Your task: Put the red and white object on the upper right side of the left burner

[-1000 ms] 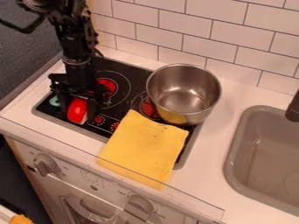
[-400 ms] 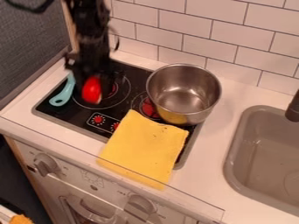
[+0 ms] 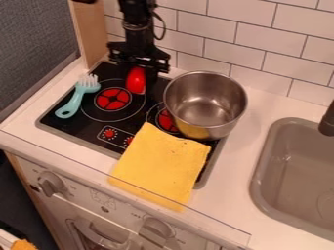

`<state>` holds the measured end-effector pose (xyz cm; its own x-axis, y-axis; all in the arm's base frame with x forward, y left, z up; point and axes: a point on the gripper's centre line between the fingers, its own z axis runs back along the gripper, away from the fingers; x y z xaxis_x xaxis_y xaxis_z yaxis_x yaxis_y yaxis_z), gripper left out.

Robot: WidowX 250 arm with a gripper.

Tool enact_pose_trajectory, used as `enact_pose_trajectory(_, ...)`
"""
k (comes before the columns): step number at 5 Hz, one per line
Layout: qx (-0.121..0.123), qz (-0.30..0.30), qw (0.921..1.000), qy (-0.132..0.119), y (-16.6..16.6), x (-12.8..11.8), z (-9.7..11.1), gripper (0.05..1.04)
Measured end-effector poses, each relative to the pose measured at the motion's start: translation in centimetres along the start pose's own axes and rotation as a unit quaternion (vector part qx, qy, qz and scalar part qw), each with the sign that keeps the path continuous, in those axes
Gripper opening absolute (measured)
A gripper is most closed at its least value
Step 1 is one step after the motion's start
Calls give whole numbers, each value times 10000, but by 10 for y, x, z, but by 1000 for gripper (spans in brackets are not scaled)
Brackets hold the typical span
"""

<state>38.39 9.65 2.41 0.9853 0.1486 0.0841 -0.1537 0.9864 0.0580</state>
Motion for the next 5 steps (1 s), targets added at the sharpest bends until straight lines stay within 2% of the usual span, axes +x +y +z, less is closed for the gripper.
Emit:
enact_pose_trajectory(1,36,-5,10000,75,-2,16,-13,588)
enact_pose_trajectory(2,30,-58,9999,106,-2,19,-13,691)
enact_pose_trajectory(3,-44,-83,9999,142,-4,18,-14,948)
enact_pose_trajectory(4,-119,-106,9999,-62,-6,21,14,1004)
enact_pose_trajectory(5,-236,-97,9986,-462,-8,26,53,1000)
